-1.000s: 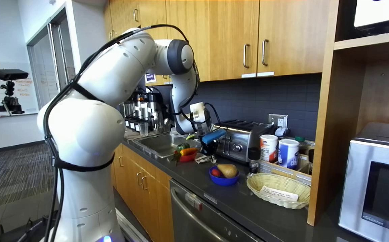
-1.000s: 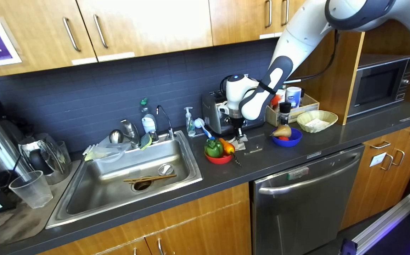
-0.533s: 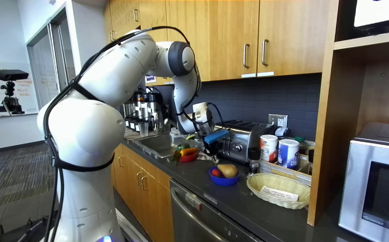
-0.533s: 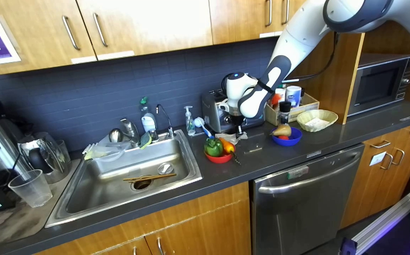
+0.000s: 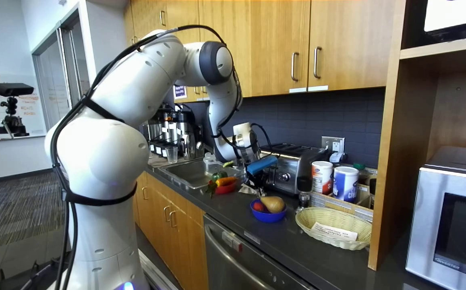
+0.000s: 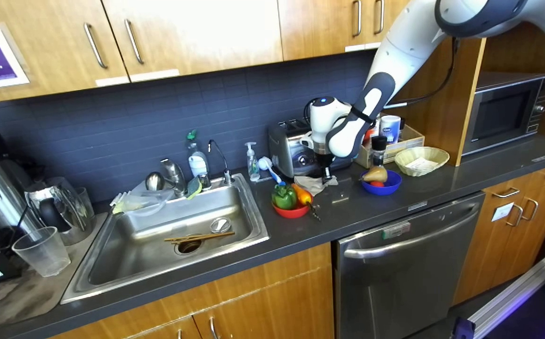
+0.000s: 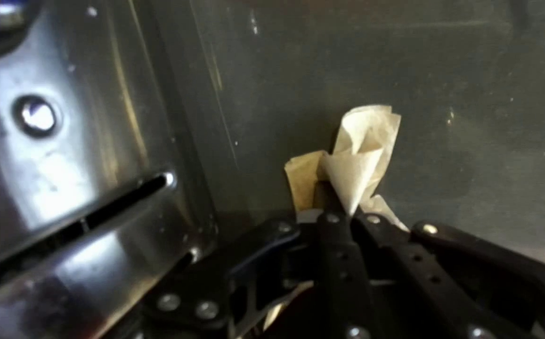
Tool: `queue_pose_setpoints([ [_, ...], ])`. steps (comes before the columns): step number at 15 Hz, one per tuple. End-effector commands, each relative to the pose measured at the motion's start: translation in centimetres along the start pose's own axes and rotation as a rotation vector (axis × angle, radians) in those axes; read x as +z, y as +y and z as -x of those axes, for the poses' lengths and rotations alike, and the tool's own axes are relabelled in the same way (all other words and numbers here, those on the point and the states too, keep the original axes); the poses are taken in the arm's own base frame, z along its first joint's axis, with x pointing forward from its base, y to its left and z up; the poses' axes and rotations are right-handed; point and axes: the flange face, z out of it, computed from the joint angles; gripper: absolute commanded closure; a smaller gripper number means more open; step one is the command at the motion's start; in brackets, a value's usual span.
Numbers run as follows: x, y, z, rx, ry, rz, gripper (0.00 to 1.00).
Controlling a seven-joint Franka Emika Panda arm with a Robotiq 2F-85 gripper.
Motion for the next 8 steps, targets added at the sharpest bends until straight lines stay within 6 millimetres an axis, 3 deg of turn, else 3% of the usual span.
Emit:
queue_pose_setpoints([
  [1,2.0,-4.0,3.5,0.032,-0.048,-0.071,1.0],
  [8,1.5,-6.9,6.4,0.064,-0.07,-0.092,1.0],
])
